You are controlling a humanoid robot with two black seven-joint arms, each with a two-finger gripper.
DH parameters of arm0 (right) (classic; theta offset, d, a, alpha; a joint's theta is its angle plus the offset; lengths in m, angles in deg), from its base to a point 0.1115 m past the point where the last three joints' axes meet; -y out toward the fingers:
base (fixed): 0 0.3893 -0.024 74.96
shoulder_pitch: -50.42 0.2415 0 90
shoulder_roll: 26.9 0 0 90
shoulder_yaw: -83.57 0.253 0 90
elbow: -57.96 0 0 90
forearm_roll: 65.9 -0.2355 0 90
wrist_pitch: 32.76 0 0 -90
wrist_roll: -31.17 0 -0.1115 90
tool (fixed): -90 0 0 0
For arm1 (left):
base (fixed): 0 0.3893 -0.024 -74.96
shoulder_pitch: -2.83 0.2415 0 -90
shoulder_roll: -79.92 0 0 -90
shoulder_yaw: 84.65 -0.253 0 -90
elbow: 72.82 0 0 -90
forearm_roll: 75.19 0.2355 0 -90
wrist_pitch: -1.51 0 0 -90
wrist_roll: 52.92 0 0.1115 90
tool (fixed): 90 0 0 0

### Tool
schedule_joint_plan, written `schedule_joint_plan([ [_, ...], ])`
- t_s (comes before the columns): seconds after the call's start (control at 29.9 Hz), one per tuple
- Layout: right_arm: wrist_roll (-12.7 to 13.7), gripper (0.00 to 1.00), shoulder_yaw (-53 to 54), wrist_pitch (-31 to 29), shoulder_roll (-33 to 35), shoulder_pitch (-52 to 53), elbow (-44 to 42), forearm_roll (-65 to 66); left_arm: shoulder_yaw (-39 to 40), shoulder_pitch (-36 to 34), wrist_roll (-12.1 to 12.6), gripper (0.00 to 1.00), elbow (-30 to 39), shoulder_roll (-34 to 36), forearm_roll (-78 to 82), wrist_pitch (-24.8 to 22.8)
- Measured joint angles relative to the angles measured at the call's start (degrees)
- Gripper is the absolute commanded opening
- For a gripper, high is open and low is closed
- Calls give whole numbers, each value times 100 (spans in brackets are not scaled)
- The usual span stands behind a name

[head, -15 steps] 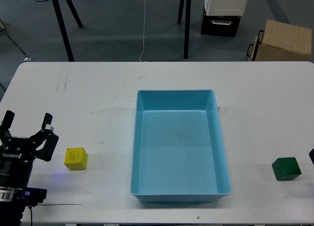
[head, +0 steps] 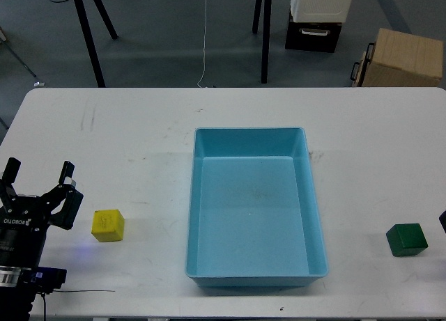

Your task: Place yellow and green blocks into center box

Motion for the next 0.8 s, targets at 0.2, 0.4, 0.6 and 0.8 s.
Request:
schedule_joint_plan([
  [0.2,-4,100,-4,0,0,0,0,0,0,-13,0,100,0,0,0,0],
  [0.4,-8,100,1,0,0,0,0,3,0,-18,0,100,0,0,0,0],
  [0.6,5,100,107,0,64,23,-56,174,0,-18,1,100,0,0,0,0],
  [0.8,110,100,375,0,326,148,-39,1050,-8,-30,-3,100,-8,-8,-5,0],
])
